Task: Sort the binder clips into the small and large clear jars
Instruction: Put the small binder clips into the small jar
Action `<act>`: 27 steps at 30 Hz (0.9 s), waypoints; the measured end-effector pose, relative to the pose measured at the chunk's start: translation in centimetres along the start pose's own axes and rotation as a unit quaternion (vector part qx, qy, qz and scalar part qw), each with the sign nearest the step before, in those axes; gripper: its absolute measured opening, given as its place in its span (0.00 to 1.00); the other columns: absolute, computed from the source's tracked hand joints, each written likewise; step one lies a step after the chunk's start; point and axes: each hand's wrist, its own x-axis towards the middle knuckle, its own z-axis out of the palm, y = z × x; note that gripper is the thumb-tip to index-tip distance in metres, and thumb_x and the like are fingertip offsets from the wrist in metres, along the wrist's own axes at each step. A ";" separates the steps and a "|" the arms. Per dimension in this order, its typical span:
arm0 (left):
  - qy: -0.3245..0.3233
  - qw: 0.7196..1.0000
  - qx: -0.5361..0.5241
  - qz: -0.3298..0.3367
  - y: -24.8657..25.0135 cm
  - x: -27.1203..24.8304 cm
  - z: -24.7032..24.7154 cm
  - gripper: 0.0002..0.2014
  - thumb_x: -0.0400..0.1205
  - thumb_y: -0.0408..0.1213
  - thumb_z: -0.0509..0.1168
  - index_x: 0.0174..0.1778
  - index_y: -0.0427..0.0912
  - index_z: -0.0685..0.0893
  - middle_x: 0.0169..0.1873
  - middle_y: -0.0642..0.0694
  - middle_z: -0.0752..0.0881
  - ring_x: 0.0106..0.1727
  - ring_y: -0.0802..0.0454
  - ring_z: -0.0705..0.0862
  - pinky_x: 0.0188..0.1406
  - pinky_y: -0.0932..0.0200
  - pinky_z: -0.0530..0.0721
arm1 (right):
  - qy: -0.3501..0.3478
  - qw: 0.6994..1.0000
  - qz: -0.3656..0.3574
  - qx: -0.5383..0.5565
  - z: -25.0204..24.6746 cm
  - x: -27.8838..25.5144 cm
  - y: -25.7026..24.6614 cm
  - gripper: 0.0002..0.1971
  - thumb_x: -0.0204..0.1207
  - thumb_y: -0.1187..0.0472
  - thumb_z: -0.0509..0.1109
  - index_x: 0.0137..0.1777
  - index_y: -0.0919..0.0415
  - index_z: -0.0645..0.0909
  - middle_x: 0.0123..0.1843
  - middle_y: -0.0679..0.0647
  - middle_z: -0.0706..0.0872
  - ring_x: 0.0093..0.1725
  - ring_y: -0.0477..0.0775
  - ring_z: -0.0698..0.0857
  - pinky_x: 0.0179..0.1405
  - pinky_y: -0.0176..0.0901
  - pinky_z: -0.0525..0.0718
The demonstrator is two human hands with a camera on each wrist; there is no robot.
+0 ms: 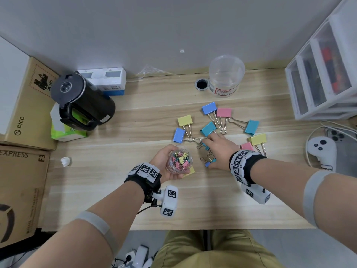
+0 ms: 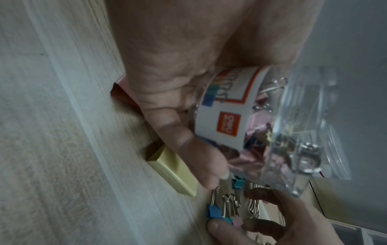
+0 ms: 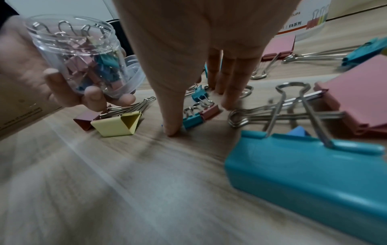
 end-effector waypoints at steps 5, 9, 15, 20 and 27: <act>-0.006 1.000 0.001 -0.001 0.0 0.1 -0.2 0.23 0.84 0.48 0.57 0.41 0.36 0.92 0.45 0.36 0.90 0.39 0.38 0.89 0.24 0.59 0.84 | 0.004 0.999 0.009 0.046 0.4 0.5 -0.7 0.45 0.63 0.47 0.82 0.79 0.54 0.67 0.68 0.56 0.68 0.67 0.59 0.70 0.62 0.51 0.80; -0.003 1.000 0.004 -0.002 0.0 0.1 -0.2 0.21 0.84 0.49 0.57 0.46 0.35 0.89 0.46 0.36 0.89 0.39 0.38 0.88 0.24 0.59 0.84 | 0.012 0.998 0.013 0.066 0.8 0.6 -0.9 0.33 0.67 0.49 0.80 0.71 0.55 0.75 0.65 0.55 0.70 0.66 0.58 0.71 0.65 0.52 0.78; 0.001 1.000 0.008 0.003 0.1 0.2 -0.2 0.19 0.83 0.47 0.57 0.51 0.35 0.86 0.51 0.35 0.87 0.37 0.39 0.89 0.24 0.59 0.83 | 0.018 0.996 -0.011 0.087 0.7 0.1 -0.9 0.28 0.69 0.51 0.79 0.67 0.58 0.76 0.63 0.55 0.73 0.63 0.58 0.72 0.64 0.52 0.77; -0.002 1.000 0.009 0.007 0.3 0.3 0.0 0.19 0.84 0.47 0.57 0.49 0.36 0.87 0.51 0.34 0.87 0.35 0.39 0.89 0.23 0.60 0.81 | 0.013 0.995 -0.052 0.090 0.9 -0.2 -1.0 0.22 0.71 0.54 0.79 0.64 0.58 0.81 0.62 0.55 0.77 0.63 0.59 0.73 0.63 0.49 0.74; -0.004 1.000 0.007 0.001 0.2 0.8 -0.3 0.20 0.84 0.48 0.57 0.53 0.37 0.87 0.53 0.34 0.87 0.39 0.38 0.88 0.24 0.60 0.82 | -0.008 0.994 -0.066 0.083 1.3 -0.2 -1.4 0.24 0.72 0.51 0.77 0.68 0.56 0.81 0.62 0.55 0.75 0.62 0.57 0.72 0.59 0.54 0.79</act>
